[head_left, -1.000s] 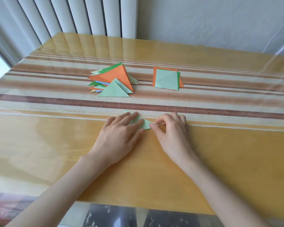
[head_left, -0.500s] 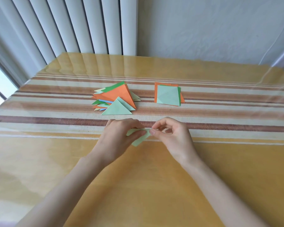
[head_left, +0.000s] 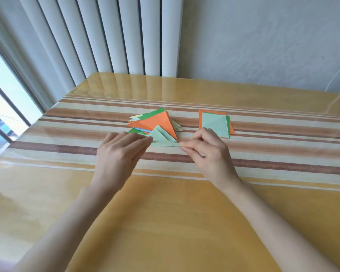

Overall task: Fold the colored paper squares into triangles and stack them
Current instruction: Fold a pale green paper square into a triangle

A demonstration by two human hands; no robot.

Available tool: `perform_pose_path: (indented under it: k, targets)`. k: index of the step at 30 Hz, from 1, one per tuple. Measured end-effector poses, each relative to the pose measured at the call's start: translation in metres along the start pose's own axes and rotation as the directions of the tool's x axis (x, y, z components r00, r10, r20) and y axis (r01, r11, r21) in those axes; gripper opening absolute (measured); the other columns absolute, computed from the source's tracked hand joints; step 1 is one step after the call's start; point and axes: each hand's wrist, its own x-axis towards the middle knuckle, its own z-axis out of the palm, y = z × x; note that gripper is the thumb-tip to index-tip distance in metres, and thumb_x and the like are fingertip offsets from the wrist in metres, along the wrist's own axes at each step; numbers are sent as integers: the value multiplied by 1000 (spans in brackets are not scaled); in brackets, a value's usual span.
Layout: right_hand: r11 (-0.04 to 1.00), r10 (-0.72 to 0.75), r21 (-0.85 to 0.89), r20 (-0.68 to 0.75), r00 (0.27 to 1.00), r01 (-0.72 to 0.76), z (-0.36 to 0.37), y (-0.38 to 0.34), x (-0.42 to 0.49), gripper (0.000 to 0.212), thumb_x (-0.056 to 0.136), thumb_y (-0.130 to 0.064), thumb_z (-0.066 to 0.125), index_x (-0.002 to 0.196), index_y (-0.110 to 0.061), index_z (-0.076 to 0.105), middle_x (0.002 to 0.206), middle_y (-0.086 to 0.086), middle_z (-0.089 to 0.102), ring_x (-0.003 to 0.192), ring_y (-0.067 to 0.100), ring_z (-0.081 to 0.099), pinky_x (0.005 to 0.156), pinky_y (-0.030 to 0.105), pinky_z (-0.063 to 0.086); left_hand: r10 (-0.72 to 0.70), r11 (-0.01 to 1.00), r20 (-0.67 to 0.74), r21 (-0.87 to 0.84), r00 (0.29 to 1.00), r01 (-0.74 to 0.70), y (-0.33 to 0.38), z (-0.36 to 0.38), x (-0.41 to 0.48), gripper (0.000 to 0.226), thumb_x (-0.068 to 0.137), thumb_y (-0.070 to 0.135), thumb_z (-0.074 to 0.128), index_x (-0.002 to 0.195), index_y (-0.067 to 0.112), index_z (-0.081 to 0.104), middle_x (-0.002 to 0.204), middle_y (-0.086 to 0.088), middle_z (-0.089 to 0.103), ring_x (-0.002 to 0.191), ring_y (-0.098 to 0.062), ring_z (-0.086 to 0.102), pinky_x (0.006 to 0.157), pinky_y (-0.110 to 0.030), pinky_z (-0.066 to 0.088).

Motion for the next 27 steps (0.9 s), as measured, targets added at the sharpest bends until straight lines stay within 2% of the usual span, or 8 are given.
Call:
perform_pose_path:
  k: [3,6,9,13,18,22,25,27]
  targets:
    - [866,-368,-349,40,929,358,16,18,15,14,84,7,64,81,-3,73,69,9,58,66,22,44,57,29,37,163,981,-26,112,986,-160,-25,9,2,13,85,0,69,93,8,75,92,-3,73,67,-23,63,59,-34,43]
    - [792,-403,-425,177,898,439,33,41,21,20,87,7,58,80,-6,72,71,8,57,63,25,49,56,33,41,266,954,104,118,958,-277,-48,21,1,17,89,-2,58,96,4,74,107,-9,71,82,-22,59,63,-32,44]
    - [774,-363,-404,348,864,488,47,56,21,31,90,7,47,81,-9,72,75,8,57,65,27,52,58,36,43,300,943,275,56,913,-327,-58,31,-2,35,98,9,39,94,1,73,105,-11,71,77,-28,67,60,-33,54]
    - [862,-201,-344,442,874,373,49,60,15,32,74,9,59,90,-13,75,79,5,57,72,26,51,63,31,40,168,975,436,57,884,-214,-64,37,-7,33,82,12,43,95,9,74,103,-4,71,85,-26,67,73,-33,51]
    - [895,-58,-375,437,897,241,56,39,5,43,74,-2,35,94,-4,73,98,6,68,92,28,61,83,34,41,-62,984,496,178,866,-31,-35,37,-9,40,76,22,38,91,5,71,106,-8,69,91,-28,66,84,-38,39]
    - [920,67,-375,435,898,114,62,21,6,41,65,1,45,95,-1,72,96,11,71,85,30,67,77,36,56,-147,987,502,129,852,94,-12,41,-16,42,83,22,38,103,2,69,110,-11,68,97,-28,66,86,-34,40]
    - [902,191,-431,471,861,36,64,14,3,45,83,-20,38,116,-10,67,110,8,68,97,28,63,83,39,54,-170,985,539,81,825,151,-8,41,-21,48,87,29,37,116,3,67,123,-11,65,112,-23,63,96,-34,44]
    - [902,266,-430,494,828,-34,65,11,0,50,91,-37,34,119,-11,66,119,7,63,108,28,58,88,42,52,-220,970,581,43,784,241,-7,37,-24,57,89,38,33,130,9,60,138,-4,55,127,-16,52,105,-32,37]
